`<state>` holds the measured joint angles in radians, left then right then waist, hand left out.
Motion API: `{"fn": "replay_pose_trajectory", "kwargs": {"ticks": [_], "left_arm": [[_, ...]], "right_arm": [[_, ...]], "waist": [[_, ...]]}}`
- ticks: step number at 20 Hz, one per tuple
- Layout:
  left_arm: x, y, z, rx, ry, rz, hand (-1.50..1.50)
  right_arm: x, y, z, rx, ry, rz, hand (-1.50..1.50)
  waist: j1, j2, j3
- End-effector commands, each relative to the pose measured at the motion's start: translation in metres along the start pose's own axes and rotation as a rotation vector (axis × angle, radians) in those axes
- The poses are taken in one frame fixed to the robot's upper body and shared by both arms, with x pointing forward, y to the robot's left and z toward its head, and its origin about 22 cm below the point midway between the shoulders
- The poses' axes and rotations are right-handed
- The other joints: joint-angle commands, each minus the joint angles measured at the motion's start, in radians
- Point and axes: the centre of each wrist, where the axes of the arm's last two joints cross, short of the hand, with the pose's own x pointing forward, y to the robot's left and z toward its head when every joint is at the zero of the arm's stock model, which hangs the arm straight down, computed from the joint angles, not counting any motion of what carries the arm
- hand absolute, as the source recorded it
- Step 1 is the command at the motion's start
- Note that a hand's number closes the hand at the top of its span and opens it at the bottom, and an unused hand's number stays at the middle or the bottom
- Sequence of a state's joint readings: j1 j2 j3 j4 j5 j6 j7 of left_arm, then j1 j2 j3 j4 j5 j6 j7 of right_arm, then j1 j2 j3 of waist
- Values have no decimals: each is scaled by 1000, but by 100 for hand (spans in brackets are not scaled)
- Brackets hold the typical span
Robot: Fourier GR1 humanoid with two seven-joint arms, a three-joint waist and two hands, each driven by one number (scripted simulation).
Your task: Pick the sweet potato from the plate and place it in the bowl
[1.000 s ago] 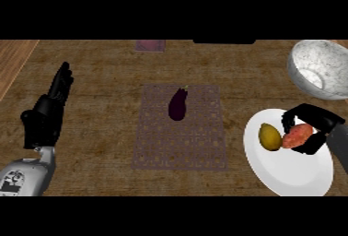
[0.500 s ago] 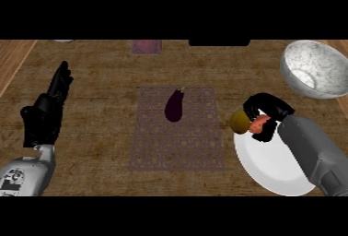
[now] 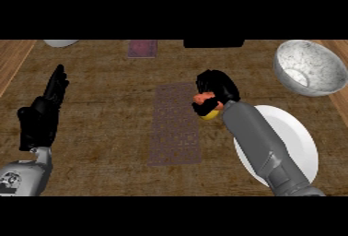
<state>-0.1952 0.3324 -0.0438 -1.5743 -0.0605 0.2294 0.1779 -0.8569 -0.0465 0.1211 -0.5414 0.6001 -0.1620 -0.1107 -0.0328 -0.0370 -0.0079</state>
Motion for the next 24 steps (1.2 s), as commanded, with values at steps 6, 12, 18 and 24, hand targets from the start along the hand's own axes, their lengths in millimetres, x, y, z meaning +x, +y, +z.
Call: {"fn": "replay_pose_trajectory", "kwargs": {"ticks": [6, 12, 18, 24], "left_arm": [[1, 11, 6, 37, 2, -19, 0], [11, 5, -9, 16, -23, 5, 0], [6, -9, 4, -25, -37, 34, 0], [4, -10, -3, -22, -40, 16, 0]], "right_arm": [[49, -38, 7, -401, 147, -36, 150], [45, -89, 45, -545, 211, -55, 150], [-18, -129, 64, -702, 275, -107, 150], [-71, -204, 76, -824, 252, -144, 150]], "waist": [[-23, 8, 6], [-10, 25, 7], [32, 38, 8], [41, 44, 9]]}}
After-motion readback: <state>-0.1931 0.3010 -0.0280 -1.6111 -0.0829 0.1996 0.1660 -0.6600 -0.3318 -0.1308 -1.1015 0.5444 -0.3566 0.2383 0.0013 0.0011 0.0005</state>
